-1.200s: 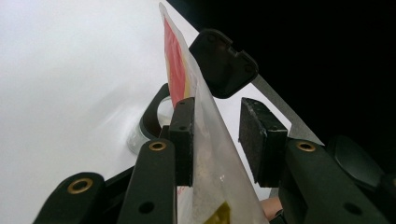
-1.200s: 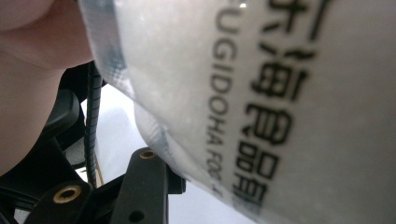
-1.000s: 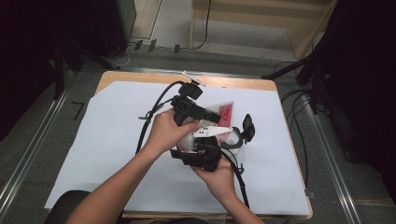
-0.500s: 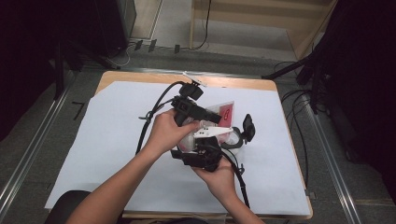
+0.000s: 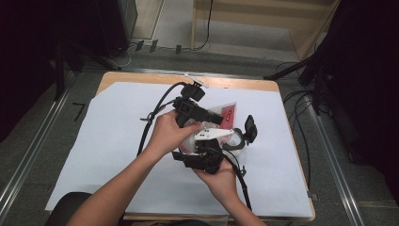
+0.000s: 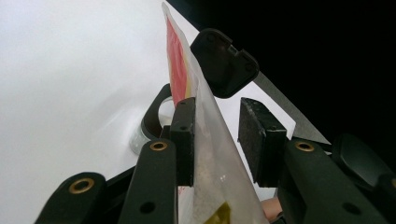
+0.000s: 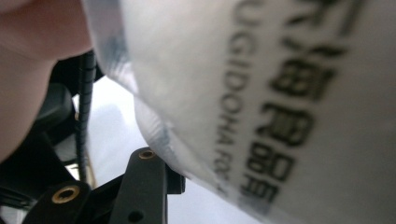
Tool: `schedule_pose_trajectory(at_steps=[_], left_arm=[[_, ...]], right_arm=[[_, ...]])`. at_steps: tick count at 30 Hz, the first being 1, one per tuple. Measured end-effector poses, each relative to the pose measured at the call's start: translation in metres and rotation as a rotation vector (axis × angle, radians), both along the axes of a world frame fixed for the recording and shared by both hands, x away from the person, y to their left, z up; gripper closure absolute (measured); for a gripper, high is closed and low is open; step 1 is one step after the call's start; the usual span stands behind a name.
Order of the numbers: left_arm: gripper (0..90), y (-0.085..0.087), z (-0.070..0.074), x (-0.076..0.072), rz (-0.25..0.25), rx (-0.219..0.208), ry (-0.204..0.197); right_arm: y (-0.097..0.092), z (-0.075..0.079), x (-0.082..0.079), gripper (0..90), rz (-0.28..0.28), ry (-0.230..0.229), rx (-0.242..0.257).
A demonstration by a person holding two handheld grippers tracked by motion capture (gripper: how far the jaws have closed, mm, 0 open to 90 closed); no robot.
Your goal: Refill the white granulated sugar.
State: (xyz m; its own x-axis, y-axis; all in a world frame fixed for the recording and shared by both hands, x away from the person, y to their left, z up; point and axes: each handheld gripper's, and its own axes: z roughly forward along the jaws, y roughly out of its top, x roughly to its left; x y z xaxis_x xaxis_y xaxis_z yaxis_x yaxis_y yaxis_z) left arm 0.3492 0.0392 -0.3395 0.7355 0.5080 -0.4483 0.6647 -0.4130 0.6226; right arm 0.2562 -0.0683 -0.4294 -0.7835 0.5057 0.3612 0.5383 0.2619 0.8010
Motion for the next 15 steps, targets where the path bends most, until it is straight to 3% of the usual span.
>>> schedule_pose_trajectory(at_steps=[3,15], left_arm=[[68.2,0.0005,0.0005,-0.0002,-0.001,-0.002,-0.001],[69.4,-0.0004,0.0017,-0.0015,0.007,0.006,-0.008]], right_arm=[[0.0010,0.0000,-0.0008,63.6,-0.003,-0.015,-0.007],[0.0008,0.0008,-0.0014,64.4,-0.014,0.000,0.007]])
